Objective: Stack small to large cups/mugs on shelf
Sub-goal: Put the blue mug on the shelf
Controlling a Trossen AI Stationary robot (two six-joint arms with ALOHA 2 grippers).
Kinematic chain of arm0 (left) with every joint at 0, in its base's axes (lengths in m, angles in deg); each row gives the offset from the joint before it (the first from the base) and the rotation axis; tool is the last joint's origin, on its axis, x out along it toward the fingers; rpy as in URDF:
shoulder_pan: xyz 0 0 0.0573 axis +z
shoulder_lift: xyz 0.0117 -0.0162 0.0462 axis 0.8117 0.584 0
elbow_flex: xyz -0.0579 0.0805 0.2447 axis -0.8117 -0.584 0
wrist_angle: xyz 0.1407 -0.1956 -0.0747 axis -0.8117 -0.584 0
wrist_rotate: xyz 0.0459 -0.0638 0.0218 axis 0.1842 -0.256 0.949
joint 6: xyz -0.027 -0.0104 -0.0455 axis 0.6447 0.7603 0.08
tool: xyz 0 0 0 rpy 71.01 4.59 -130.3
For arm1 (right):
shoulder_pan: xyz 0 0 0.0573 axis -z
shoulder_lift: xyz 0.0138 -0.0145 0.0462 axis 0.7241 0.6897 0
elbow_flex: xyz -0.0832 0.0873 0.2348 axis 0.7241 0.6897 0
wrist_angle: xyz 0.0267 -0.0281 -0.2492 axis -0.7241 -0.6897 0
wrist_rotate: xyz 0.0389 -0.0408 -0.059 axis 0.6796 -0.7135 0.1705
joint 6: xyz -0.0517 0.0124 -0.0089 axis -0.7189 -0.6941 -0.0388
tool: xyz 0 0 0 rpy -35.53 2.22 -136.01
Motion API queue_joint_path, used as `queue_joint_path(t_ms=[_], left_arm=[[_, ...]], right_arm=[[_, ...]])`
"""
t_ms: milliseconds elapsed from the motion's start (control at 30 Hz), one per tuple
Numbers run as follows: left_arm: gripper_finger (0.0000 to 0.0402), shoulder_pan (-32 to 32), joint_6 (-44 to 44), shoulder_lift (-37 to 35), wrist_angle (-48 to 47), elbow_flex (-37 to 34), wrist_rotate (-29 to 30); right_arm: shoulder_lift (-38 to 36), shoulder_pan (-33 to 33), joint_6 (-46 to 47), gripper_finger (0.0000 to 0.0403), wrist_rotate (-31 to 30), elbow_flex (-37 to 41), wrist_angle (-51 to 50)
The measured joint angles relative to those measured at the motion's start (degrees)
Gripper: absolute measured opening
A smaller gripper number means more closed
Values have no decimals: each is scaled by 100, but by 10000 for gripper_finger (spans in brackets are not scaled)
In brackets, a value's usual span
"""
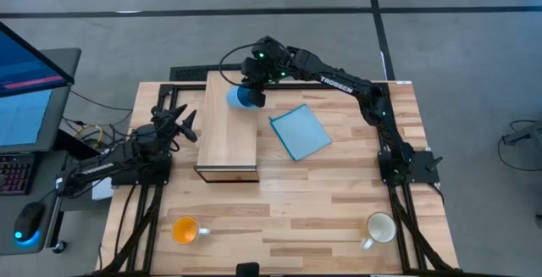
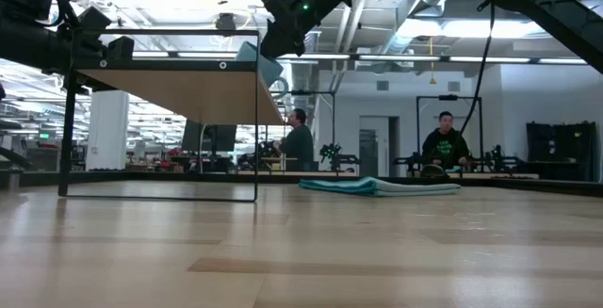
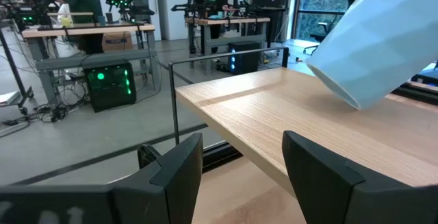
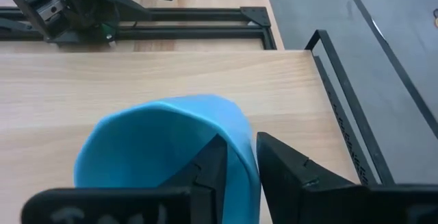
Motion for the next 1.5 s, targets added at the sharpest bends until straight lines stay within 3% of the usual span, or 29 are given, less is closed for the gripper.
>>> queue_joint_path(t_ms=[1500], left_arm=[[195,0,22,-2,-1,0,-1]], right_arm=[[44,81,359,103,144,9,516]])
